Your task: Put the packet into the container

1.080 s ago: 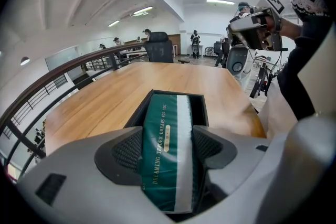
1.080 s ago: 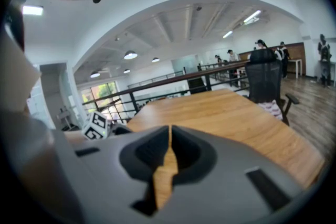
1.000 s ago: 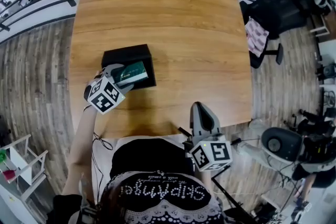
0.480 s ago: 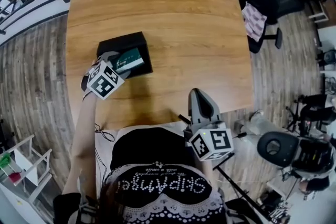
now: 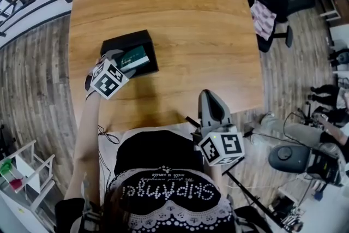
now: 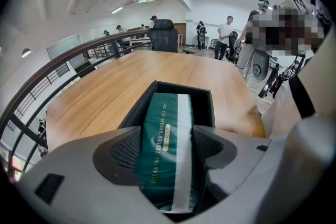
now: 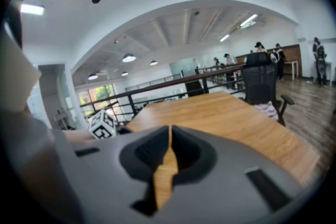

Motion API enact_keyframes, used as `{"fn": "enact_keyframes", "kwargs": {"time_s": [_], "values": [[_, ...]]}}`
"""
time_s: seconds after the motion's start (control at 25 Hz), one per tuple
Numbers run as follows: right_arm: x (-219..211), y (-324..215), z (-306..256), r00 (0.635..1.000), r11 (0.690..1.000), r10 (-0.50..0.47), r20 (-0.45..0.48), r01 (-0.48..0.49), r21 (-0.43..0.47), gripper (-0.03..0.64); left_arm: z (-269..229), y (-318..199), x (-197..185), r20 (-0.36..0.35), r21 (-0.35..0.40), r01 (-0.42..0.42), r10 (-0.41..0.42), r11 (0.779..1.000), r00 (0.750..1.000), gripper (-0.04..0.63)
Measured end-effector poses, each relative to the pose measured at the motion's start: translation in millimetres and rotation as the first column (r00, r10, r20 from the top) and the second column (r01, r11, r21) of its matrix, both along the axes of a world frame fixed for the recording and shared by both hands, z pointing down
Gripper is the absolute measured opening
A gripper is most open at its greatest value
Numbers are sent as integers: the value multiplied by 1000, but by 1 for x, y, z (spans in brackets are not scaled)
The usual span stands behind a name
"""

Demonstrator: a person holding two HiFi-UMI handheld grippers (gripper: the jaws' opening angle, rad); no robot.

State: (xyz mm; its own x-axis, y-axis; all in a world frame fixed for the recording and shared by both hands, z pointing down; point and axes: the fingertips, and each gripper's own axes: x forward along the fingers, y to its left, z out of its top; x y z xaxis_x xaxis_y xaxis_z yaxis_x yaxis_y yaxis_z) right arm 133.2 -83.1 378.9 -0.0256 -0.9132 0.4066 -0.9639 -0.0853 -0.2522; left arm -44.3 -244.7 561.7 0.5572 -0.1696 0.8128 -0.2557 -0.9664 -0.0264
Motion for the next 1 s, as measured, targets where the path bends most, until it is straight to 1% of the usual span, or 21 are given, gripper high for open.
{"fn": "enact_keyframes", "kwargs": {"time_s": [0.16, 0.24, 0.32, 0.4, 0.68, 0.76, 0.84, 0.88, 0.96, 1.0], "values": [[-1, 3, -1, 1000, 1000, 6, -1, -6, 2, 38, -3, 0, -1, -16, 1, 11, -11, 1000, 1000, 331], [-1, 5, -1, 1000, 1000, 7, -2, -7, 2, 38, -11, -1, 1, -53, -16, 31, -32, 999, 998, 334], [0, 6, -2, 1000, 1000, 9, -3, -9, 2, 38, -20, -5, 2, -105, -37, 66, -70, 997, 992, 334], [1, 6, -2, 1000, 1000, 10, -4, -10, 2, 38, -30, -8, 2, -147, -39, 92, -97, 995, 984, 334], [5, 8, -3, 1000, 1000, 4, -13, -4, 12, 38, -53, -7, -1, -180, 47, 107, -97, 993, 979, 333], [6, 8, -4, 1000, 1000, 2, -17, -2, 16, 38, -64, -5, -1, -207, 71, 112, -96, 991, 974, 333], [7, 9, -5, 1000, 1000, 0, -20, 0, 20, 38, -77, -4, 0, -249, 83, 123, -99, 989, 963, 331], [8, 9, -6, 1000, 1000, 1, -21, 0, 23, 38, -84, -4, 1, -276, 89, 136, -106, 987, 955, 321], [10, 10, -9, 1000, 1000, 2, -26, -1, 28, 38, -101, -6, 2, -333, 110, 175, -130, 978, 934, 244], [12, 11, -9, 1000, 1000, 3, -28, -2, 30, 38, -108, -7, 2, -357, 122, 199, -144, 972, 923, 225]]}}
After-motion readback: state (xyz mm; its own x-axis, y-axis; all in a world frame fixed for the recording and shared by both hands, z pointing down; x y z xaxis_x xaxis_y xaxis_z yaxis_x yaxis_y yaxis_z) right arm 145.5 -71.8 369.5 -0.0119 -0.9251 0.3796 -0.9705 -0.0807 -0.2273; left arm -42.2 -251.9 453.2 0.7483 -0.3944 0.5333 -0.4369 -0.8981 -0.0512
